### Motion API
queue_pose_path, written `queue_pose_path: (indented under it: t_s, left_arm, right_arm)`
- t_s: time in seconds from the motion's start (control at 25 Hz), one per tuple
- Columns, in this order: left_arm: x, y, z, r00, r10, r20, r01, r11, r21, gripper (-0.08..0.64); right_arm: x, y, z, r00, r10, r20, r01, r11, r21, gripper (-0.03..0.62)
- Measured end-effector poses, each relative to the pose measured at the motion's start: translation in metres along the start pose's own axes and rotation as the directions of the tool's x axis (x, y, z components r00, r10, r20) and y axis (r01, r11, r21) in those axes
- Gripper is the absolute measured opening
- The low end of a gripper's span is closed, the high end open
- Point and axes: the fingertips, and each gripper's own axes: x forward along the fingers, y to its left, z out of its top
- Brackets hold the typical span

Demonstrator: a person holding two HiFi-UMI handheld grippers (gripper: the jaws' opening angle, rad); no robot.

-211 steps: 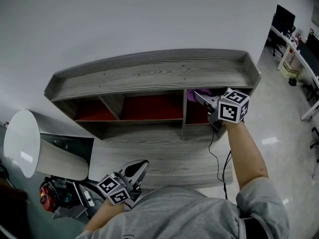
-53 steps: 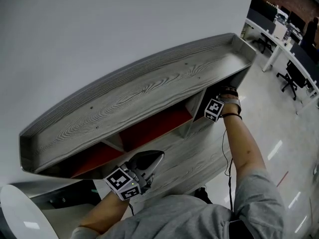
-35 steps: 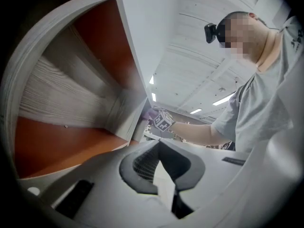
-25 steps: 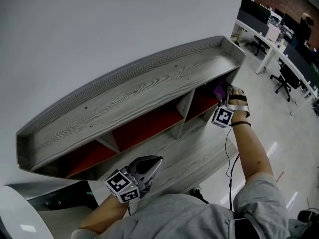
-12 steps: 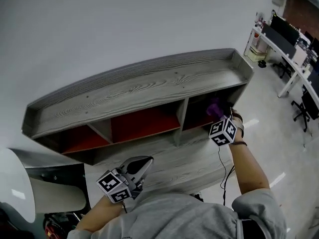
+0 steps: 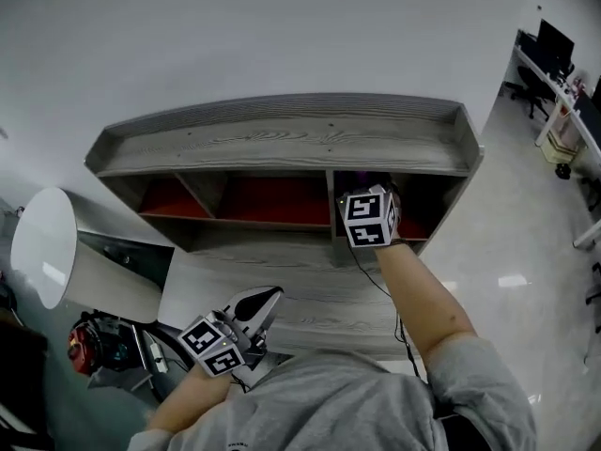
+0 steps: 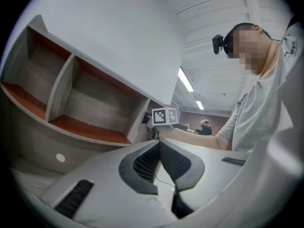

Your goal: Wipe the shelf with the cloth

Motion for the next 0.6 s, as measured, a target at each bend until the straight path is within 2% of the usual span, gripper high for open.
queue_pose_path:
  t_s: [0.12, 0.24, 0.36, 0.48, 0.6]
  left_arm:
    - [-0.013, -0.002, 0.001, 0.999, 0.054, 0.004, -0.054, 0.998, 0.008, 0.014]
    - [-0.021, 0.0, 0.006, 0.998, 0.069, 0.01, -0.069, 0.997, 0.022, 0.014]
    - [-0.024, 0.008, 0.015, 0.999, 0.05, 0.007, -0.05, 0.998, 0.042, 0.015]
    - [-0.024, 0.019, 0.027, 1.0, 0.016, 0.009, -0.016, 0.998, 0.055, 0.014]
    - [-0.021, 0.028, 0.039, 1.0, -0.023, 0.01, 0.022, 0.998, 0.062, 0.015]
  right_arm:
    - [0.012, -0.008, 0.007, 1.0, -0.009, 0.023, 0.007, 0.997, 0.077, 0.069]
    - [0.012, -0.017, 0.015, 0.996, -0.021, 0.082, 0.01, 0.992, 0.127, 0.069]
    - [-0.001, -0.047, 0.029, 0.982, -0.103, 0.157, 0.068, 0.974, 0.214, 0.072]
    - [-0.025, -0.088, 0.024, 0.965, -0.215, 0.148, 0.166, 0.944, 0.286, 0.069]
    - [-0.06, -0.134, 0.01, 0.928, -0.355, 0.114, 0.288, 0.877, 0.385, 0.067]
